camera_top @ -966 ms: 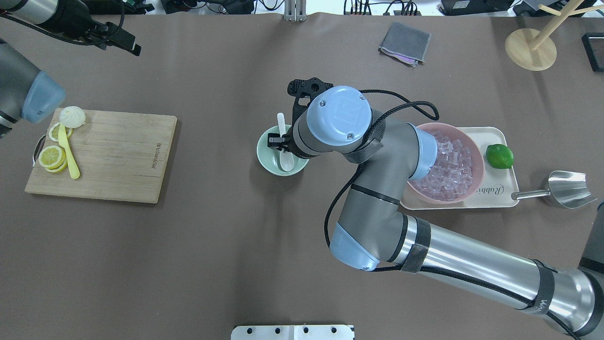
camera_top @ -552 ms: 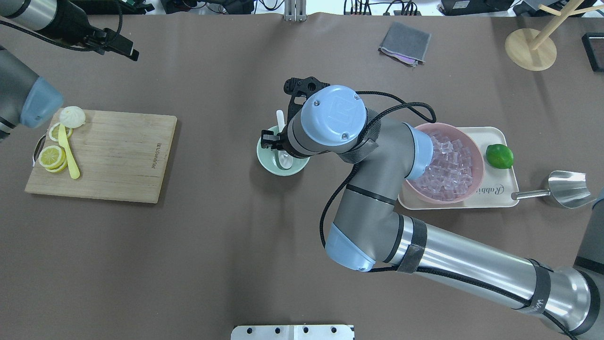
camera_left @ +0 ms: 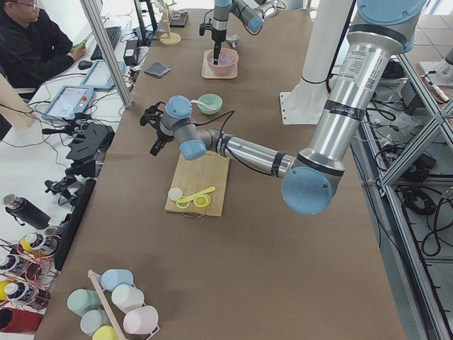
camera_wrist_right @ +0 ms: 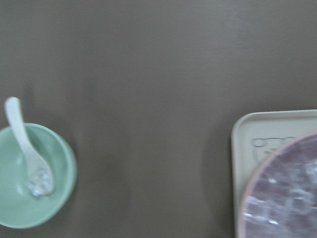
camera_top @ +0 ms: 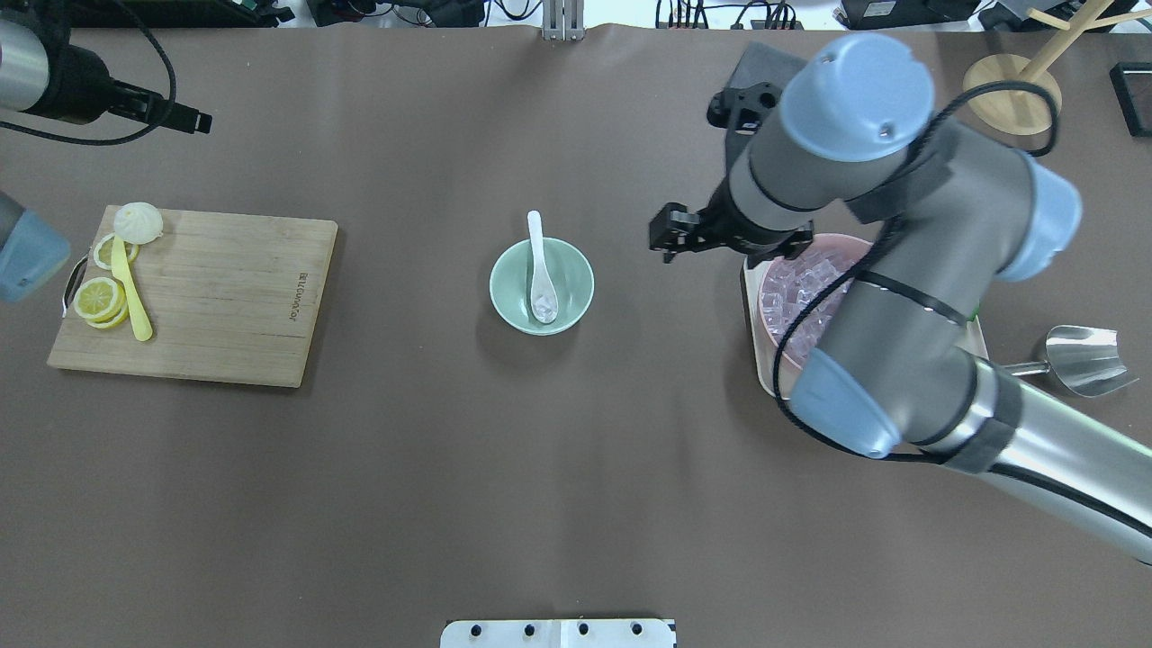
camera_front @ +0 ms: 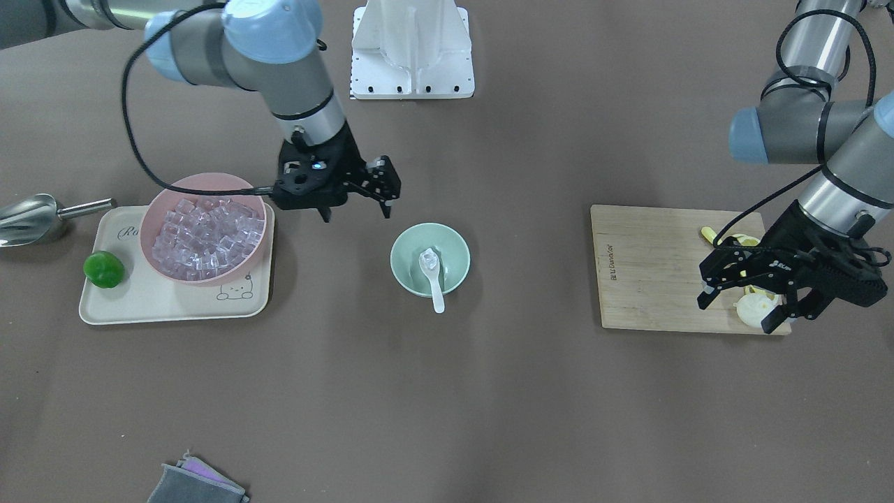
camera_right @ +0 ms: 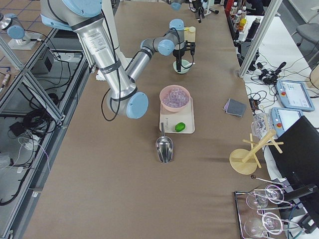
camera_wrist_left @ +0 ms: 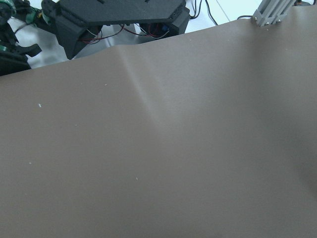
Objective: Put spoon and ice into bowl
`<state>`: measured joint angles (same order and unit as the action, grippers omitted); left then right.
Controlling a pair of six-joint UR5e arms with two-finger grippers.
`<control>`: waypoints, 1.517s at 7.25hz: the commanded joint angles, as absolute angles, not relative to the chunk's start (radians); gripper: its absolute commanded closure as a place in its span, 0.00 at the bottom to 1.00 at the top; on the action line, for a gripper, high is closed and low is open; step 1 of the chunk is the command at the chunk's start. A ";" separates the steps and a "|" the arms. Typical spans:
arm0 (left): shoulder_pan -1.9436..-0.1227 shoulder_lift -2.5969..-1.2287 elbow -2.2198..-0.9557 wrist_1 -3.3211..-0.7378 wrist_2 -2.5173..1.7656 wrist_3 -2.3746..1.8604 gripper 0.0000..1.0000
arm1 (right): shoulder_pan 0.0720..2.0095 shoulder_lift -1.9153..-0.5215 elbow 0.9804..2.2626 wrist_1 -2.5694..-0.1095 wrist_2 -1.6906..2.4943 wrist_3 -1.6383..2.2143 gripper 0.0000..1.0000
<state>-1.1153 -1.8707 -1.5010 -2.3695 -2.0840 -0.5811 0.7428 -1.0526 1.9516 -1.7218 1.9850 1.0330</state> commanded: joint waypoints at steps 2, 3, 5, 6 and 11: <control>-1.130 -1.744 -1.505 -2.390 -2.071 -0.578 0.02 | 1.020 -1.349 2.103 -1.867 2.124 0.396 0.00; -1.169 -1.711 -1.505 -2.388 -2.083 -0.568 0.02 | 1.172 -1.444 2.065 -1.859 2.240 0.176 0.00; -1.283 -1.655 -1.506 -2.252 -2.135 -0.357 0.02 | 1.375 -1.514 1.828 -1.813 2.290 -0.148 0.00; -1.358 -1.661 -1.506 -2.115 -2.208 -0.274 0.02 | 1.440 -1.535 1.724 -1.711 2.293 -0.150 0.00; -1.520 -1.612 -1.512 -1.933 -2.365 -0.123 0.02 | 1.537 -1.597 1.589 -1.605 2.413 -0.127 0.00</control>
<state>-1.4901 -1.6225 -1.5072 -1.9659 -2.3426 -0.1848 1.5329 -1.5836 1.5925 -1.6060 2.4150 -0.1390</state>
